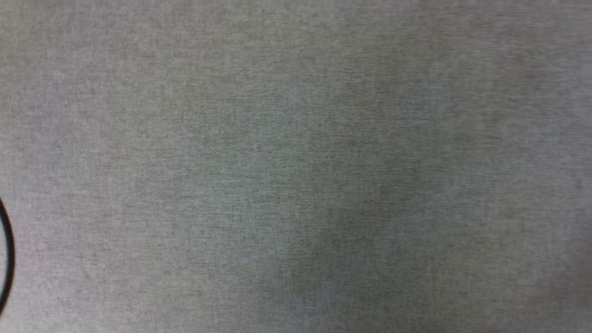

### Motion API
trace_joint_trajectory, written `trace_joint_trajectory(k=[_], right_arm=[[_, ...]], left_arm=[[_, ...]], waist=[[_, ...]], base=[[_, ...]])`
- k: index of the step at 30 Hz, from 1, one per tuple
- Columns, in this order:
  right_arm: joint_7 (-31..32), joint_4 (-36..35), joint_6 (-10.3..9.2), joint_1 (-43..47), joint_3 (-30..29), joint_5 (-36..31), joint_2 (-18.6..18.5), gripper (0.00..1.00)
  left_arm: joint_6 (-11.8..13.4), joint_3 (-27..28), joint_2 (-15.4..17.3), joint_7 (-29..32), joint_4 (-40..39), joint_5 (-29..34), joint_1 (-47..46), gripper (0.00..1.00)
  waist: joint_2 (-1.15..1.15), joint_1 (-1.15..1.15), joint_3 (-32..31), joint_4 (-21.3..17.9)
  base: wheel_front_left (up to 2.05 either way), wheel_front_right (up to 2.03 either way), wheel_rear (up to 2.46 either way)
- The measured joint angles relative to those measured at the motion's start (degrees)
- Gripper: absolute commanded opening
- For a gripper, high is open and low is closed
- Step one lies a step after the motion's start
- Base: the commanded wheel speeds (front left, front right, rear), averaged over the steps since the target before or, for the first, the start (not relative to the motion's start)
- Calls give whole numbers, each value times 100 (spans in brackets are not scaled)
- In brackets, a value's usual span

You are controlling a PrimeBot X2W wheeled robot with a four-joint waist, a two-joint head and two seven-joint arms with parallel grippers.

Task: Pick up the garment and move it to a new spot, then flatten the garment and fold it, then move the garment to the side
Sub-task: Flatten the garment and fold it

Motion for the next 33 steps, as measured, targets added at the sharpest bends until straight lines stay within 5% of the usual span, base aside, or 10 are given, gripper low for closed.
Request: trace_joint_trajectory(k=[8, 15, 25, 33], right_arm=[[-1057, 966, -2, -207, -52, -543, 359, 0], [-1490, 1428, -3, 480, -55, -588, 568, 0], [-2001, 1659, -3, 2267, 15, -225, 887, 0], [-2052, 1666, -3, 4139, 138, 621, 882, 0]], left_arm=[[1, -586, -390, -826, 649, -246, 492, 0], [8, -263, -790, -865, -12, -394, 2031, 0], [49, 229, -1359, -865, -769, -267, 4758, 0], [153, 58, -1444, -865, -1136, -316, 7068, 0]], waist=[[0, -1, 141, 257], [0, -1, -1, 399], [0, -2, -745, 449], [0, -4, -1685, 439]], base=[[0, 0, 0], [0, 0, 0], [0, 0, 0], [0, 0, 0]])
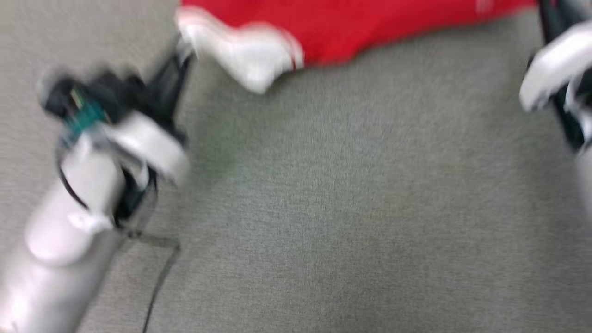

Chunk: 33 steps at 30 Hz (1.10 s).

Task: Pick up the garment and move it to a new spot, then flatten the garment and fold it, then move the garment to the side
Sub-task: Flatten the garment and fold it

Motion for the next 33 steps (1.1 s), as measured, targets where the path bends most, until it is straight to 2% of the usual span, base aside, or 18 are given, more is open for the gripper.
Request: trace_joint_trajectory(k=[9, 14, 17, 19, 20, 25, 29, 33], right_arm=[[369, -298, -1, 1959, 114, 1173, -282, 0], [884, -437, -1, 2839, 125, 1866, -355, 0], [1236, -743, -1, 3275, 131, 2308, -415, 0], [1472, -1006, -1, 3559, 198, 2498, -549, 0], [1801, -1411, -2, 4018, 256, 2804, -732, 0], [2184, -2045, -2, 4666, 304, 3048, -1066, 0], [2439, -2368, -2, 5133, 216, 3201, -1189, 0], [2639, -2664, -2, 5569, 127, 3338, -1288, 0]], left_arm=[[159, -474, 115, 240, -252, -270, 2000, 0], [279, -602, 211, 339, -489, -407, 2709, 0], [335, -690, 305, 449, -681, -494, 3076, 0], [381, -712, 342, 513, -822, -553, 3251, 0], [420, -766, 417, 621, -1051, -634, 3517, 0], [454, -931, 645, 901, -1468, -739, 3977, 0], [534, -996, 858, 1128, -1856, -861, 4379, 0], [510, -1116, 1090, 1392, -2286, -1016, 4730, 0]], waist=[[1, -1, -1042, -34], [0, -1, -1497, -54], [0, -1, -1755, -66], [0, -1, -1908, -72], [1, 0, -2110, -79], [0, 0, -2352, -89], [0, 0, -2509, -99], [0, 0, -2635, -99]], base=[[0, 0, 0], [0, 0, 0], [0, 0, 0], [0, 0, 0], [0, 0, 0], [0, 0, 0], [0, 0, 0], [0, 0, 0]])
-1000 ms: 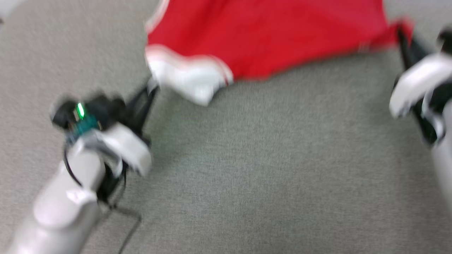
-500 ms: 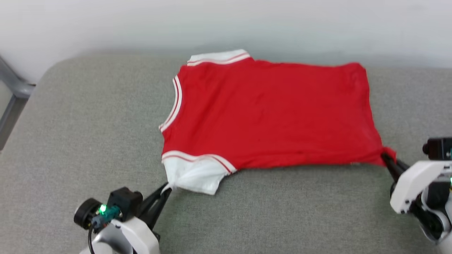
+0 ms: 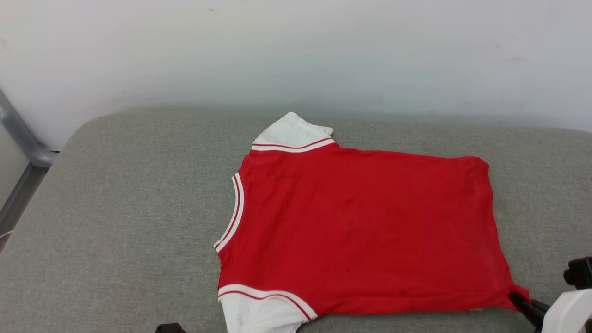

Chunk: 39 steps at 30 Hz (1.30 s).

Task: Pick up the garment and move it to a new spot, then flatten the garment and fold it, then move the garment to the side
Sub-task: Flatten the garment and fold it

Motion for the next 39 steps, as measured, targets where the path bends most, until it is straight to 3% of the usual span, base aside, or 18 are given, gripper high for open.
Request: trace_joint_trajectory(k=[6, 10, 23, 39], right_arm=[[380, -319, -1, 640, -277, 147, -137, 0], [544, -579, -1, 928, -450, 211, -122, 0], [558, -1211, -1, 699, -925, 441, 124, 0], [701, -866, -1, -519, -876, 16, 294, 0]], left_arm=[[-107, -180, 350, 450, -580, -263, 375, 0], [-48, -134, 469, 503, -742, -345, 468, 0], [58, 455, 299, 18, -714, -350, -238, 0], [-298, 715, 79, 74, 168, -333, -1721, 0]], waist=[[0, 0, -88, 19], [0, 0, -70, 9], [0, 2, 299, -93], [0, 2, 1228, -257]], base=[[0, 0, 0], [0, 0, 0], [0, 0, 0], [0, 0, 0]])
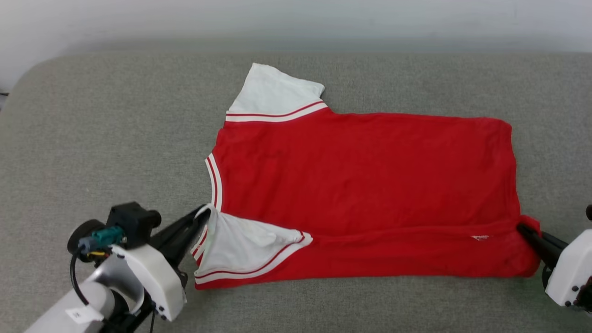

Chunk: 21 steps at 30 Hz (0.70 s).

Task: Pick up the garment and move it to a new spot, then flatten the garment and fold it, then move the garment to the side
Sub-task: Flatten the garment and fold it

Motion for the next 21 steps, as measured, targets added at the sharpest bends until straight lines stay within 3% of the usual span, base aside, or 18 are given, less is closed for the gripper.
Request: trace_joint_trajectory(k=[12, 13, 14, 21], right_arm=[[67, 610, 0, -761, 433, -244, 56, 0], [51, 679, 0, -806, 439, -285, 64, 7], [1, 745, 0, -849, 431, -357, 70, 100], [-328, 1013, 0, -1031, 563, -457, 276, 100]], left_arm=[[-300, -336, -279, -31, 1303, 74, -1026, 0], [-313, -375, -311, -68, 1408, 83, -1077, 27], [-314, -397, -343, -176, 1500, 157, -1133, 98], [-270, -303, -713, -776, 2380, 88, -1240, 100]], waist=[[0, 0, 464, -133], [0, 0, 475, -139], [0, 0, 484, -143], [0, -1, 334, -157]], base=[[0, 0, 0], [0, 0, 0], [0, 0, 0], [0, 0, 0]])
